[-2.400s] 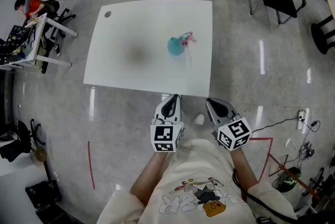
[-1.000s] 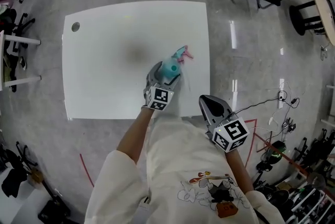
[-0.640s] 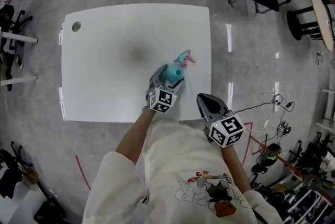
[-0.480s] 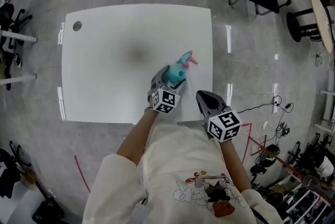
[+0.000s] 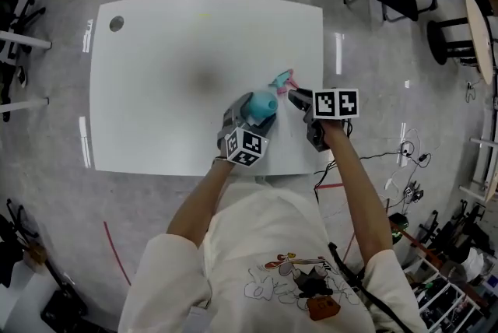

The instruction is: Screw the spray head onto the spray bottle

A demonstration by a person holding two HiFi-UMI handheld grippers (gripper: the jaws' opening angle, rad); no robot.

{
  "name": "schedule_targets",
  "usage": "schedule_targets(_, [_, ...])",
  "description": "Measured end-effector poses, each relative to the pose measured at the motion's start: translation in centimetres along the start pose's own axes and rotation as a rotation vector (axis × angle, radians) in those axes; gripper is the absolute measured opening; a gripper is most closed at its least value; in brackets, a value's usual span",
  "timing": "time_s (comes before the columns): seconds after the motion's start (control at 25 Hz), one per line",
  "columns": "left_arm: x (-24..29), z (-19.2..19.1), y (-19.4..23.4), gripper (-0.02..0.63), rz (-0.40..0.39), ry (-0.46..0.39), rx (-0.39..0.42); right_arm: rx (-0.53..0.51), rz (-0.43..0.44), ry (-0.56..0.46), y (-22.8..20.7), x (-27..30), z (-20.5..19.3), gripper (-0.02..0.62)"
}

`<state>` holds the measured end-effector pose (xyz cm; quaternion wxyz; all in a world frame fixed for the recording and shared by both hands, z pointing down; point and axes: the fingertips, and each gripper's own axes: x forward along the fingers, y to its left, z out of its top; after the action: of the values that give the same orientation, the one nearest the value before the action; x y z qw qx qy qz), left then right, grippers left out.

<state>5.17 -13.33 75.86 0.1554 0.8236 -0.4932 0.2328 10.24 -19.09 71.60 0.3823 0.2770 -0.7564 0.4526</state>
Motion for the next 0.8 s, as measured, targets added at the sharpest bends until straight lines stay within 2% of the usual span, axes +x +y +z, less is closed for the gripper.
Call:
schedule_targets(0.16, [-0.6,-0.3,0.2,0.383,0.003,0.011,-0.01,-0.009,-0.088,0.187,-1.2,3.7,-0.1,0.104])
schedule_targets(0.4, [-1.7,-1.1,0.9,0.383,-0.001,0.02,-0.003,-0.044,-0.206,0.344,-1.7,6.7,-0.3,0.104])
schedule_targets(0.8, [-2.1,-1.4,1.0,0.383,-0.008,0.049,0.001,0.025,-0.17,0.431,-0.5,8.4,0.2,0.115])
